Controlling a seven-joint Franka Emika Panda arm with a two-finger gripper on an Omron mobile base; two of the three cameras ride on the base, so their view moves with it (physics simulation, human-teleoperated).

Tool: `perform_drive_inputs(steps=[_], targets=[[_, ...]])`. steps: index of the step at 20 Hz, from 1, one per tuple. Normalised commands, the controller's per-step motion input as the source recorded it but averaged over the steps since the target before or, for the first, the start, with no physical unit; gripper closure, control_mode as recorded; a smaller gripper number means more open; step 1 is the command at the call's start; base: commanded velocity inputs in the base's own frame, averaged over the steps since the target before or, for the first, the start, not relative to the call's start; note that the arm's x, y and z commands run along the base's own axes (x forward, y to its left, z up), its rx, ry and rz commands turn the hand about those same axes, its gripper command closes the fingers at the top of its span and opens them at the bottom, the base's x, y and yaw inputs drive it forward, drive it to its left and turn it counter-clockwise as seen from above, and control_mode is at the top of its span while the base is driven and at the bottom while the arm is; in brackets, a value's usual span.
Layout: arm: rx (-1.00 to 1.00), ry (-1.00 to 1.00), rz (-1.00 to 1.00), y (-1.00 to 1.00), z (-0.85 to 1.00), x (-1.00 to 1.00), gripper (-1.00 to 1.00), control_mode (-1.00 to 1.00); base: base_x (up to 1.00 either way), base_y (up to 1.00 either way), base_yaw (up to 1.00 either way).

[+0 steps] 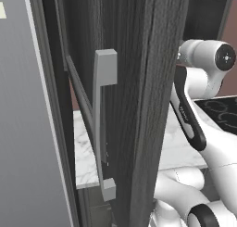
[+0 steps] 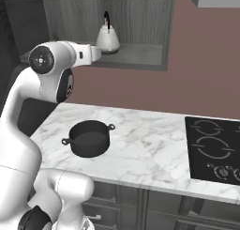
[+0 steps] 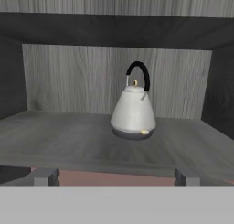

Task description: Pick the kettle from the cabinet and place it on a stove burner. Then pick the pot from the counter and place it on another stove burner. Finally, turn both burners on.

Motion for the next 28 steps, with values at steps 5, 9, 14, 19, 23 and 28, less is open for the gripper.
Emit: perform_drive_inputs(steps=[5, 9, 14, 19, 23, 28], targets=[[0.00, 0.00, 0.00, 0.00, 0.03, 0.08, -1.00, -1.00, 0.00, 0.00, 0.00], [0.00, -0.01, 0.00, 0.00, 0.15, 0.09, -1.00, -1.00, 0.00, 0.00, 0.00], [-0.01, -0.01, 0.00, -0.01, 0.12, 0.23, -1.00, -1.00, 0.00, 0.00, 0.00], [0.00, 0.00, 0.05, -0.13, 0.07, 0.32, -1.00, -1.00, 0.00, 0.00, 0.00], [0.00, 0.00, 0.07, -0.19, 0.07, 0.29, -1.00, -1.00, 0.00, 0.00, 0.00], [0.00, 0.00, 0.06, -0.23, 0.12, 0.25, -1.00, -1.00, 0.00, 0.00, 0.00]])
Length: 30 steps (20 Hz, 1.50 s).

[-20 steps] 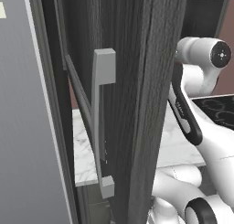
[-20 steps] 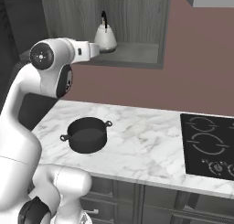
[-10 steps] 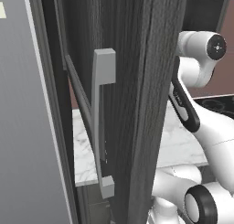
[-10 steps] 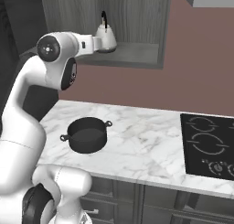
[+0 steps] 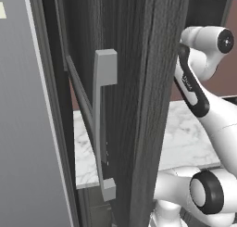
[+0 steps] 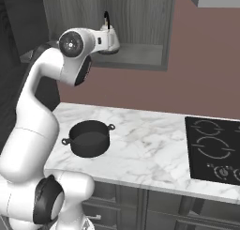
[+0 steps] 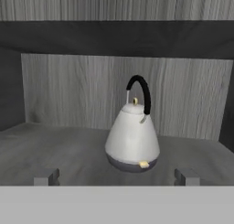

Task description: Pick the kettle from the cabinet and place it on a stove burner. Then pick the pot from the counter and place it on another stove burner. Finally, turn both burners on.

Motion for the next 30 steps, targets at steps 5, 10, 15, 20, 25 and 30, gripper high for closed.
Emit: perform_drive_inputs(steps=[5, 10, 15, 20, 25, 30], targets=[[0.00, 0.00, 0.04, -0.19, 0.16, 0.24, -1.00, -1.00, 0.00, 0.00, 0.00], [0.00, 0.00, 0.03, -0.15, 0.13, 0.25, -1.00, -1.00, 0.00, 0.00, 0.00], [0.00, -0.01, 0.01, -0.15, 0.02, 0.27, -1.00, -1.00, 0.00, 0.00, 0.00], [0.00, -0.03, 0.02, -0.12, 0.00, 0.23, -1.00, -1.00, 0.00, 0.00, 0.00], [0.00, -0.03, 0.04, -0.04, 0.00, 0.23, -1.00, -1.00, 0.00, 0.00, 0.00], [0.00, -0.05, 0.04, 0.00, 0.00, 0.28, -1.00, -1.00, 0.00, 0.00, 0.00]])
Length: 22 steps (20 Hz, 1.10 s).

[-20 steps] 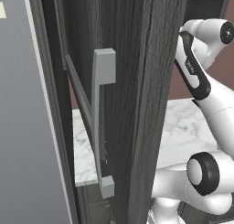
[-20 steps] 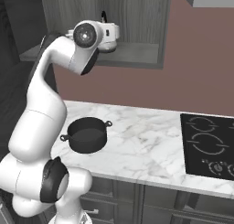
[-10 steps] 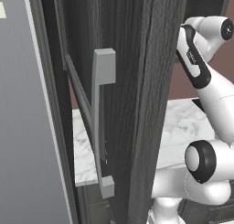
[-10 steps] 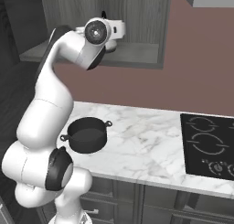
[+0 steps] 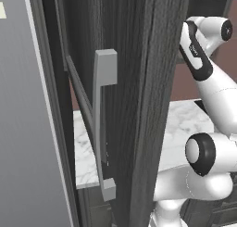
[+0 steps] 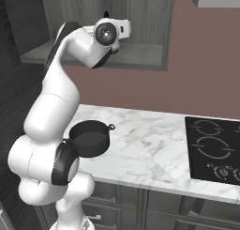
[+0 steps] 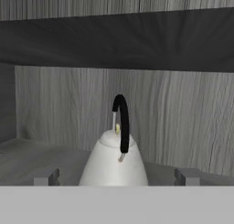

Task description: Pick the kettle from the cabinet and place it on a stove burner. Then pick the pot from the counter and place it on another stove burner. Finally, turn both burners on.

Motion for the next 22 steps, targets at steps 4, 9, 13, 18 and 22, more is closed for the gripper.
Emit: perform_drive_inputs(steps=[4, 9, 13, 18, 22], targets=[[0.00, -0.05, 0.04, -0.02, 0.00, 0.22, -1.00, -1.00, 0.00, 0.00, 0.00], [0.00, -0.03, 0.03, -0.04, 0.00, 0.19, -1.00, -1.00, 0.00, 0.00, 0.00], [0.00, -0.02, 0.03, -0.02, 0.00, 0.22, -1.00, -1.00, 0.00, 0.00, 0.00], [0.00, 0.00, 0.01, 0.00, 0.00, 0.22, -1.00, -1.00, 0.00, 0.00, 0.00], [0.00, 0.00, 0.00, 0.00, 0.00, 0.19, -1.00, -1.00, 0.00, 0.00, 0.00]])
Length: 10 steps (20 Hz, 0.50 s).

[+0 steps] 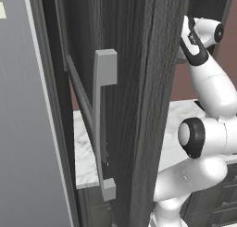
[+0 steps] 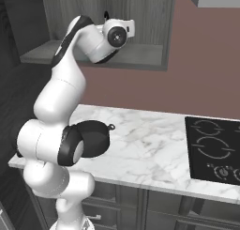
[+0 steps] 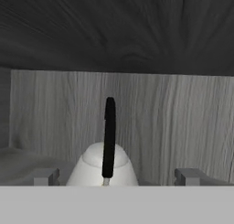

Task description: Pick the kettle from the cabinet and place it on a stove burner. Then pick the pot from the counter and place it on another stove burner. Finally, turn both burners on.

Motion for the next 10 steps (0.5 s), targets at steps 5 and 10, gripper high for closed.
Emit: perform_drive_inputs(steps=[5, 10], targets=[[0.00, 0.00, 0.00, 0.05, 0.00, 0.18, -1.00, -1.00, 0.00, 0.00, 0.00], [0.00, 0.00, 0.00, 0.18, 0.00, 0.14, -1.00, -1.00, 0.00, 0.00, 0.00]])
